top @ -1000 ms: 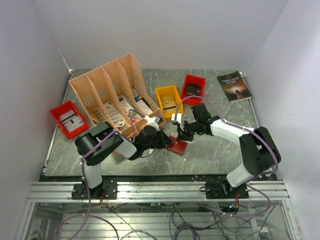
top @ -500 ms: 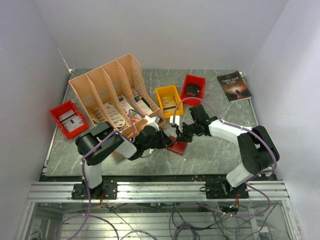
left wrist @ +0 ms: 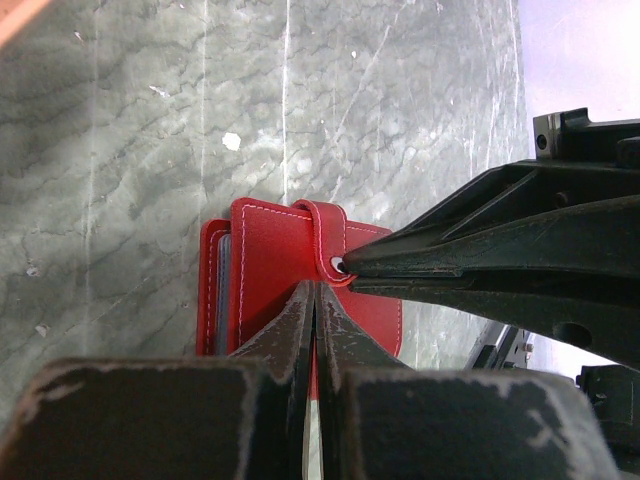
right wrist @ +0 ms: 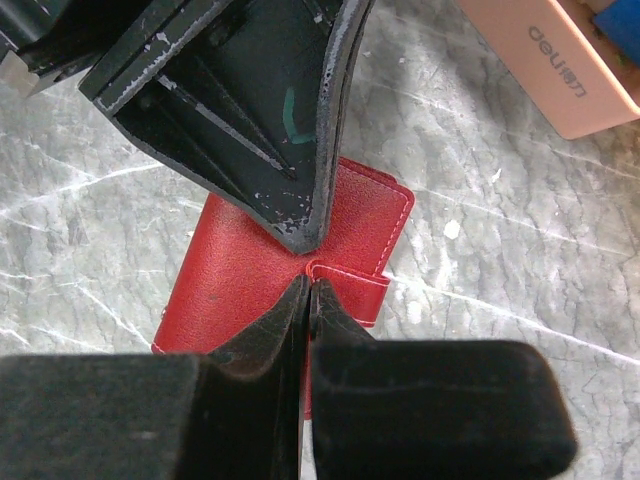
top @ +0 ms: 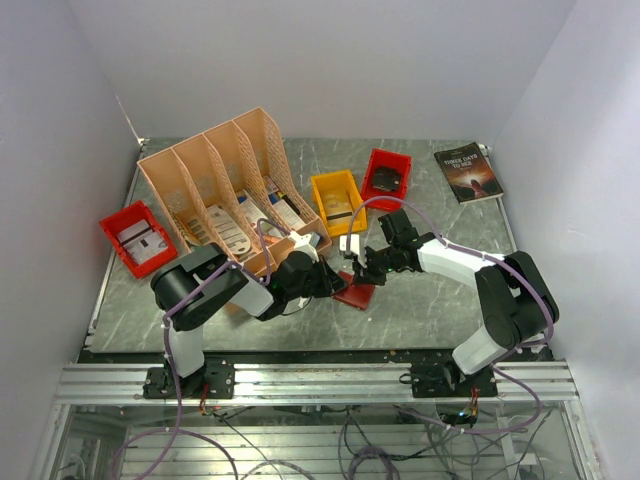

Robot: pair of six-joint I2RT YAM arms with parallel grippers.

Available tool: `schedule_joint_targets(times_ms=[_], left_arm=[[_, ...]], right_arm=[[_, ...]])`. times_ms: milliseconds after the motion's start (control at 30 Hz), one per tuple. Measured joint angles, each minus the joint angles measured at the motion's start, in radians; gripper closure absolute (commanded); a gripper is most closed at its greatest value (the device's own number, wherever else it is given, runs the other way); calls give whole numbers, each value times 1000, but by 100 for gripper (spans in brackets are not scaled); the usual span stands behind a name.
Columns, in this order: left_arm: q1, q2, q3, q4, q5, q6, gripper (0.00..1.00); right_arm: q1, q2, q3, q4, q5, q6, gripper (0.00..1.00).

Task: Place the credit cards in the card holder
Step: Close the card holder at the center of the board.

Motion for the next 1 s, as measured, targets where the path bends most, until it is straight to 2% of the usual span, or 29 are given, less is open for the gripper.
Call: schedule_joint_targets(times_ms=[1000], left_arm=[[0, -6, 3, -20, 3, 1, 93]], right_arm=[[50, -7, 10, -44, 77, -111, 100]])
